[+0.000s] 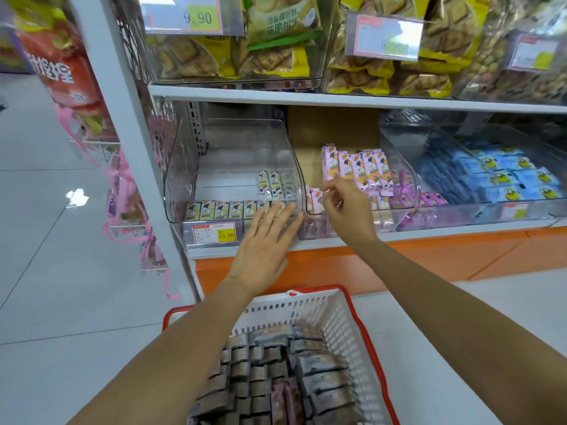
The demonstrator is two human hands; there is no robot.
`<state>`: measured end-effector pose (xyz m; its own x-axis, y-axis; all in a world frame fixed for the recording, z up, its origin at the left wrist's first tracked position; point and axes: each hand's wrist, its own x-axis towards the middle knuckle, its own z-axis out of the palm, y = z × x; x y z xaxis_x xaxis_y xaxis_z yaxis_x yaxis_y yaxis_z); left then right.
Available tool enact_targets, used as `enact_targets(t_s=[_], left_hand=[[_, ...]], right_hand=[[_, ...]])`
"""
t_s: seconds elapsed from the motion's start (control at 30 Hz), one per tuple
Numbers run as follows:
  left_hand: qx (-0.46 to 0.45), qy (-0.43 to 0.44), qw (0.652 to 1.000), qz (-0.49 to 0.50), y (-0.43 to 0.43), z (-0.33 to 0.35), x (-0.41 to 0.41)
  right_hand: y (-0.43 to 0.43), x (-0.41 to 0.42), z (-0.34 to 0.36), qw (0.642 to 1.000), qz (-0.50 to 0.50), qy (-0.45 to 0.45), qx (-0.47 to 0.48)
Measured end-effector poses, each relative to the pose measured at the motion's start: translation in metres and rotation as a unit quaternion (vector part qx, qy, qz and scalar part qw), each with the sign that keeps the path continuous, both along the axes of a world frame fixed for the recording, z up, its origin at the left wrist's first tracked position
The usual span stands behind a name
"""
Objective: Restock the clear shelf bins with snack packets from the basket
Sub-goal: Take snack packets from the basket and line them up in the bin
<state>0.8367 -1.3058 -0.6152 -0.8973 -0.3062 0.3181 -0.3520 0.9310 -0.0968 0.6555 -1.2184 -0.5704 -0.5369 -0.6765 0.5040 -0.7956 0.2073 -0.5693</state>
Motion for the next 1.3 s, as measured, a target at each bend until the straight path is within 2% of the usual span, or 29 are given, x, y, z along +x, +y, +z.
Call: enact_targets(t_s=[0.1,0.17,0.3,0.4,0.47,0.57,0.67,0.77,0.9,1.0,1.1,1.3], left_hand=[[0.000,0.026,1.000,-0.008,0.008,-0.020,0.027],[0.012,0.020,1.000,-0.011,0.012,-0.033,0.043],[0.073,-0.062,0.995,0.025,0.013,-0.064,0.072],[0.126,-0.152,0.978,0.061,0.012,-0.092,0.091],[0.142,-0.207,0.964,0.092,0.009,-0.109,0.100],[0.158,-0.256,0.945,0.127,0.004,-0.130,0.109],[0.187,-0.256,0.939,0.136,-0.002,-0.148,0.116],[0.185,-0.238,0.945,0.129,-0.004,-0.157,0.121],[0.176,-0.209,0.953,0.129,-0.001,-0.167,0.122],[0.175,-0.200,0.956,0.128,-0.001,-0.172,0.122],[0.182,-0.199,0.955,0.128,-0.002,-0.172,0.122],[0.182,-0.200,0.954,0.130,-0.003,-0.173,0.121]], right_hand=[[0.020,0.030,-0.020,0.998,0.021,-0.054,0.003],[0.035,0.051,-0.044,0.996,0.018,-0.080,0.038],[0.064,0.094,-0.103,0.982,0.030,-0.103,0.158],[0.083,0.127,-0.151,0.957,0.040,-0.152,0.245],[0.095,0.147,-0.181,0.935,0.044,-0.144,0.321],[0.107,0.173,-0.215,0.886,0.060,-0.158,0.432],[0.116,0.190,-0.242,0.846,0.075,-0.152,0.506],[0.128,0.202,-0.264,0.825,0.092,-0.149,0.537],[0.138,0.215,-0.283,0.772,0.115,-0.140,0.609],[0.138,0.227,-0.289,0.757,0.138,-0.147,0.622],[0.138,0.237,-0.294,0.756,0.118,-0.139,0.629],[0.127,0.230,-0.286,0.802,0.065,-0.148,0.575]])
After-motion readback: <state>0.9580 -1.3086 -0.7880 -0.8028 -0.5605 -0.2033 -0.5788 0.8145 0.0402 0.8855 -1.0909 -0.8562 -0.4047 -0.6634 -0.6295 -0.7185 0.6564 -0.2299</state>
